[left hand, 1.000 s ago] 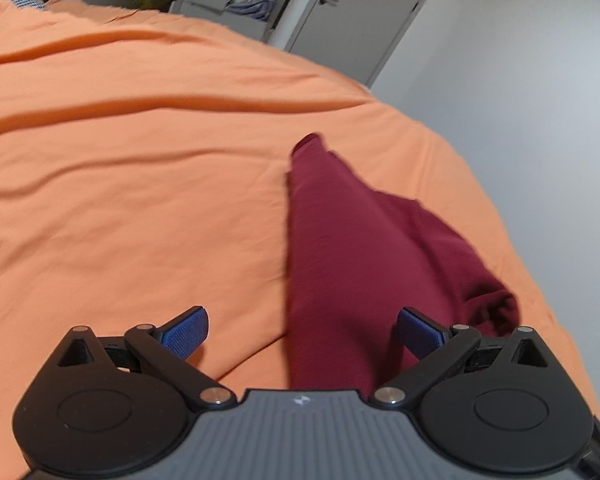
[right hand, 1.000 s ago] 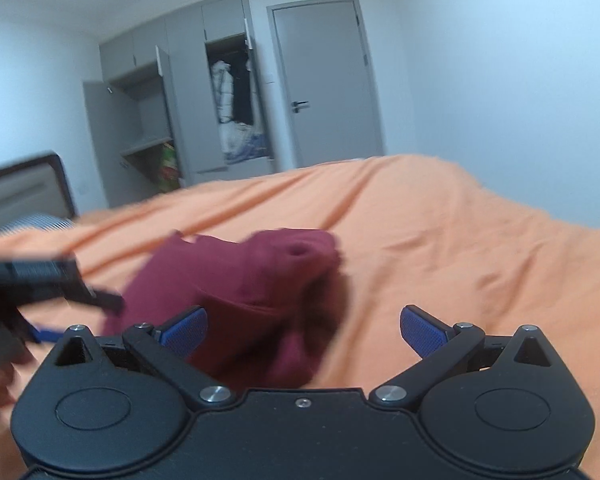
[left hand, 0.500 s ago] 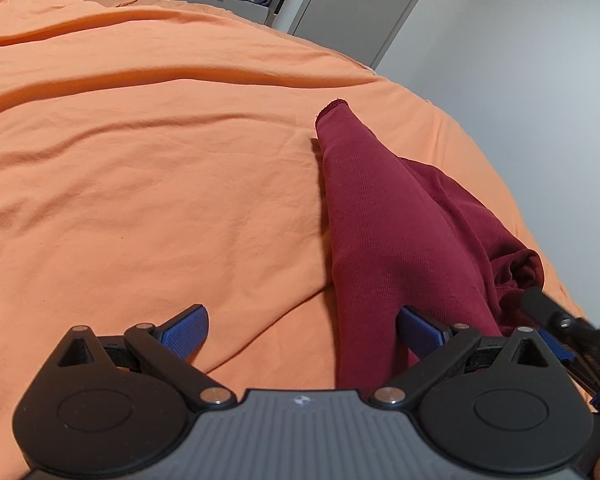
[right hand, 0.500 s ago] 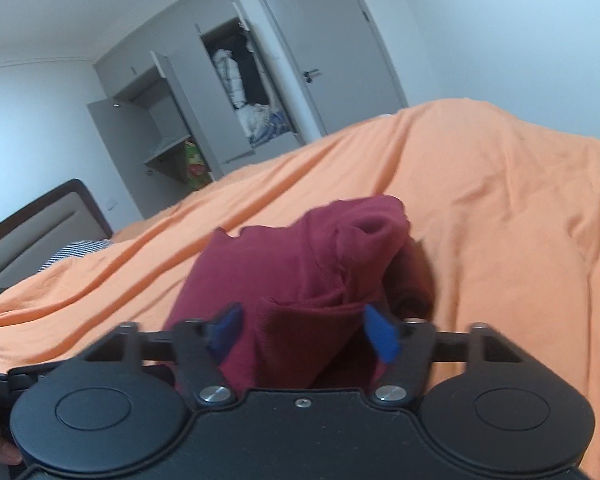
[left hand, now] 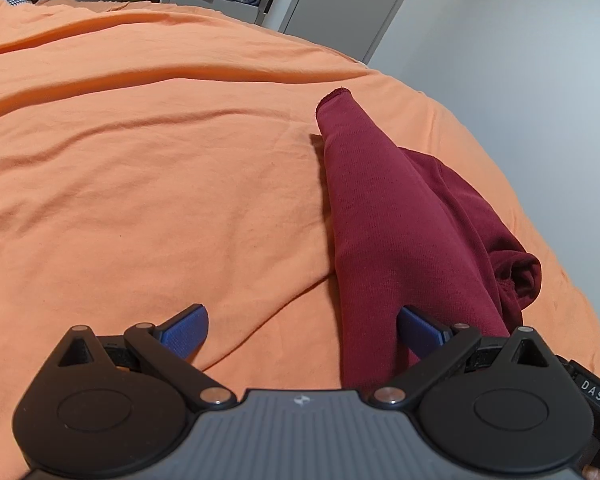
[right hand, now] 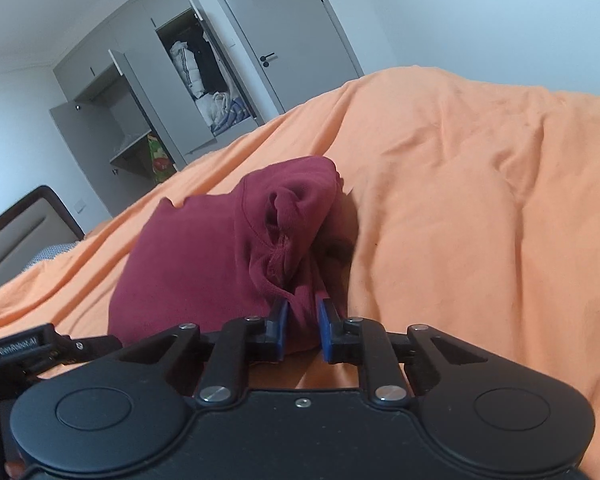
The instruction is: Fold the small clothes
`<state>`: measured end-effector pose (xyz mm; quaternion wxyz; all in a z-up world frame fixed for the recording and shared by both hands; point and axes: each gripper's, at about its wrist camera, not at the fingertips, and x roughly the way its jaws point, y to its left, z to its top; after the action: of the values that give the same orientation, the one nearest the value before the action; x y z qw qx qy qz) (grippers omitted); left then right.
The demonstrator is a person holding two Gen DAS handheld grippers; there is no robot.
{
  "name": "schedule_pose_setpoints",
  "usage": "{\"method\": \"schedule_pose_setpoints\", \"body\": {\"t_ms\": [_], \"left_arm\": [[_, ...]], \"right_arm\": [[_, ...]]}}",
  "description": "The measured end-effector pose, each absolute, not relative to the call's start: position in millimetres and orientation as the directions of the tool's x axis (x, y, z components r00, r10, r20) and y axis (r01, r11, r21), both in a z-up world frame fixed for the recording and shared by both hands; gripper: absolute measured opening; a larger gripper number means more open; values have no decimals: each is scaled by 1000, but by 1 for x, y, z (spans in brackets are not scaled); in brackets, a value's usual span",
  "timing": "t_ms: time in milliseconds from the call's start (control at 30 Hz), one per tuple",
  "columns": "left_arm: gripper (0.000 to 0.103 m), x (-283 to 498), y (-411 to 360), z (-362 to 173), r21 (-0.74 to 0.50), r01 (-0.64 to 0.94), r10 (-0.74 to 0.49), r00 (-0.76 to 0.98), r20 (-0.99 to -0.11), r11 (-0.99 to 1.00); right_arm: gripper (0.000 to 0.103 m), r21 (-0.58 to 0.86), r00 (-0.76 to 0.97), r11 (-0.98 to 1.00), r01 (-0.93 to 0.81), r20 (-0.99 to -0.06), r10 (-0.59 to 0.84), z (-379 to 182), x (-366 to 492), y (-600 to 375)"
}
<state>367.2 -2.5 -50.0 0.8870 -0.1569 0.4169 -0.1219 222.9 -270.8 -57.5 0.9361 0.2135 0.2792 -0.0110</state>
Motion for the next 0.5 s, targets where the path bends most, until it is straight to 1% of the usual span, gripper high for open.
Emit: {"method": "schedule_pose_setpoints", "body": {"t_ms": [67, 133, 200, 233, 300, 333, 367, 400, 433, 467, 500], "left_arm": [[103, 366, -2, -50, -378, 88, -348, 621, -703, 922], [103, 365, -1, -50, -380, 90, -351, 618, -703, 920], [103, 365, 1, -51, -380, 92, -352, 617, -704, 920], [103, 365, 1, -52, -379, 93, -352, 616, -705, 921], [103, 365, 2, -50, -379, 88, -350, 614, -707, 921], [103, 366, 2, -49, -382, 83, -349, 614, -708, 920], [103, 367, 2, -46, -388, 79, -351, 614, -707, 918], [103, 368, 3, -43, -398, 75, -356, 617, -702, 914], [103, 370, 3, -41, -413, 72, -365, 622, -693, 908], [103, 372, 4, -38, -433, 76, -380, 630, -677, 898], [103, 374, 3, -35, -453, 82, -395, 639, -659, 888]], "right_arm": [[14, 376, 847, 916, 137, -524, 89, -58, 220, -268], [13, 377, 849, 915, 143, -522, 83, -60, 216, -268], [13, 390, 848, 909, 146, -522, 88, -61, 214, -269], [15, 394, 848, 908, 141, -521, 94, -60, 213, -270], [26, 393, 856, 910, 129, -508, 98, -56, 211, -271], [37, 392, 863, 912, 125, -497, 95, -52, 210, -272], [46, 393, 870, 912, 116, -483, 97, -48, 209, -273], [50, 397, 879, 912, 107, -466, 99, -44, 210, -275], [60, 403, 889, 910, 100, -447, 100, -41, 211, -277], [73, 411, 895, 907, 93, -434, 105, -38, 215, -280], [79, 422, 897, 903, 84, -426, 115, -36, 219, -282]]}}
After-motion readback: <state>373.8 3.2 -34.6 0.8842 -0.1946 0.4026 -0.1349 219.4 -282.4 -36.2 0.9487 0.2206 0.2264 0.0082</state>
